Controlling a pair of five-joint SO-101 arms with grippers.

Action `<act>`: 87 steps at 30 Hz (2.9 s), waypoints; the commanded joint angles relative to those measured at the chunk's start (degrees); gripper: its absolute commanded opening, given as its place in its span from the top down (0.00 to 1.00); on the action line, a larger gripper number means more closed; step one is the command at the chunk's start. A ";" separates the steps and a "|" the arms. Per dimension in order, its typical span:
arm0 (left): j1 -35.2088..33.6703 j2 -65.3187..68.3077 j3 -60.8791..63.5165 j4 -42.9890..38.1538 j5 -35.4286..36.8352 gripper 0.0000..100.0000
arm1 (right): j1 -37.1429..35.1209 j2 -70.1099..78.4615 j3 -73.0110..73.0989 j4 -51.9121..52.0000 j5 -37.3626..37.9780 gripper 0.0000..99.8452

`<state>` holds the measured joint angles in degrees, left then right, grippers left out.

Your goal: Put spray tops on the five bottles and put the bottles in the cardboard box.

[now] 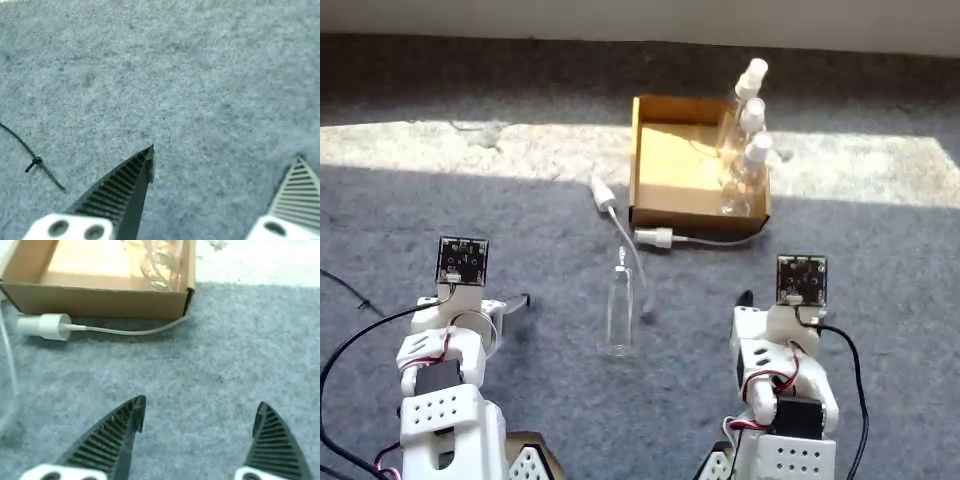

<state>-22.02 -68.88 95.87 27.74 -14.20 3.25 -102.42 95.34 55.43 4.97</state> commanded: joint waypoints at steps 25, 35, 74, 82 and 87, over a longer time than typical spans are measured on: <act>1.19 -0.66 1.27 0.18 0.44 0.63 | 12.09 -2.77 8.13 15.43 0.62 0.70; 1.19 -0.66 1.27 0.18 0.44 0.63 | 12.09 -2.77 8.13 15.43 0.62 0.70; 1.19 -0.66 1.27 0.18 0.44 0.63 | 12.09 -2.77 8.13 15.43 0.62 0.70; 1.19 -0.66 1.27 0.18 0.44 0.63 | 12.09 -2.77 8.13 15.43 0.62 0.70; 1.19 -0.66 1.27 0.18 0.44 0.63 | 12.09 -2.77 8.13 15.43 0.62 0.70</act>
<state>-22.02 -68.88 95.87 27.74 -14.20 14.86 -104.53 95.69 70.55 4.97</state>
